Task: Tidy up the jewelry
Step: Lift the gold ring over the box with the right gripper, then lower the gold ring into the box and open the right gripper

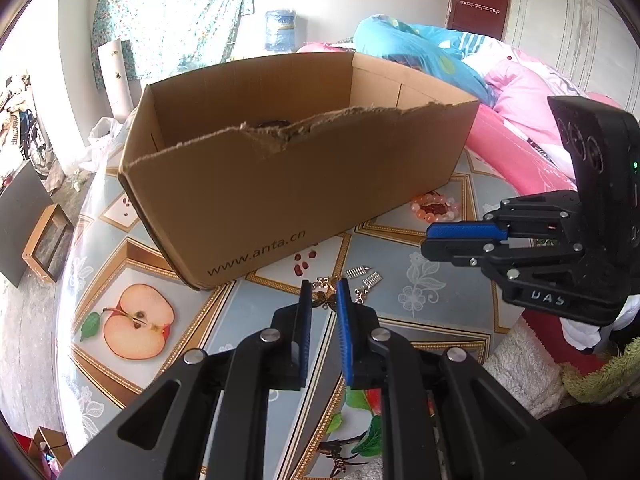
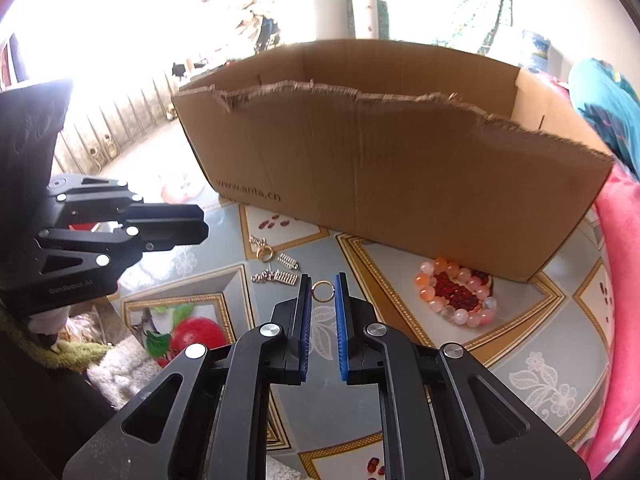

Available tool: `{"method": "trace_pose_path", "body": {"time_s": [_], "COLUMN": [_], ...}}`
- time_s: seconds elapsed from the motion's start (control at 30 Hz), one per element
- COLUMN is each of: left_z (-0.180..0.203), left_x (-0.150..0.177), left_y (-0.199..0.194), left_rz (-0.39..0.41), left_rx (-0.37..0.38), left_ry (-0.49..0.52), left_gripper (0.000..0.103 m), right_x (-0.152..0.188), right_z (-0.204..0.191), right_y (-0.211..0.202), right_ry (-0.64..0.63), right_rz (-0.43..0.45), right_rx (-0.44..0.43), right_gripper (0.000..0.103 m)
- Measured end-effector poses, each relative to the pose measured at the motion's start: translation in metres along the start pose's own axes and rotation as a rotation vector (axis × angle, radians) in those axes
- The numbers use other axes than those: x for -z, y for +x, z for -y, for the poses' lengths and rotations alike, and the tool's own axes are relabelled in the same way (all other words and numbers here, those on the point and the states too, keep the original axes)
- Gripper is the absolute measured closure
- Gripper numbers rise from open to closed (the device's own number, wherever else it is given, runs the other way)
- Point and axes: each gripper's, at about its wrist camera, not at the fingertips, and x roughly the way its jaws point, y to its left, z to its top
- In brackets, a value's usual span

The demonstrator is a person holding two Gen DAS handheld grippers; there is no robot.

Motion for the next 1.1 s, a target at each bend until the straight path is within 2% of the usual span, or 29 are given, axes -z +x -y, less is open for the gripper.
{"method": "trace_pose_path", "body": {"time_s": [0.17,0.33,0.47,0.57,0.67,0.77,0.83,1.0,1.1], "left_z": [0.003,0.006,-0.003,-0.013,-0.026,-0.041,-0.048,-0.055,-0.055], "left_x": [-0.021,-0.059,-0.104,-0.146,-0.181,-0.201,-0.207,-0.21,-0.214], "left_y": [-0.03,-0.061,-0.058,-0.031,0.015,0.064,0.095,0.156,0.173], "left_rz": [0.072,0.175,0.175,0.071,-0.105,-0.267,-0.361,-0.527,-0.561], "left_rx": [0.044,0.101,0.103,0.129,0.144,0.206,0.215,0.246,0.239], "left_ry": [0.015,0.04,0.042,0.031,0.014,-0.059,-0.09,-0.154,-0.161], "left_gripper": [0.091,0.091,0.091,0.091,0.091,0.091,0.091,0.091,0.091], "right_x": [-0.022,-0.058,-0.093,-0.12,-0.146,-0.163,-0.168,-0.168,-0.171], "right_z": [0.006,0.015,0.031,0.048,0.072,0.087,0.094,0.107,0.115], "right_y": [-0.056,-0.101,-0.1,-0.075,-0.033,0.012,0.035,0.075,0.089], "right_ry": [0.042,0.035,0.032,0.045,0.082,0.105,0.103,0.095,0.105], "right_rz": [0.132,0.268,0.279,0.187,0.021,-0.153,-0.247,-0.375,-0.404], "right_rx": [-0.049,-0.105,-0.129,-0.136,-0.162,-0.149,-0.124,-0.072,-0.057], "right_gripper": [0.094,0.093,0.093,0.093,0.093,0.093,0.093,0.093,0.091]}}
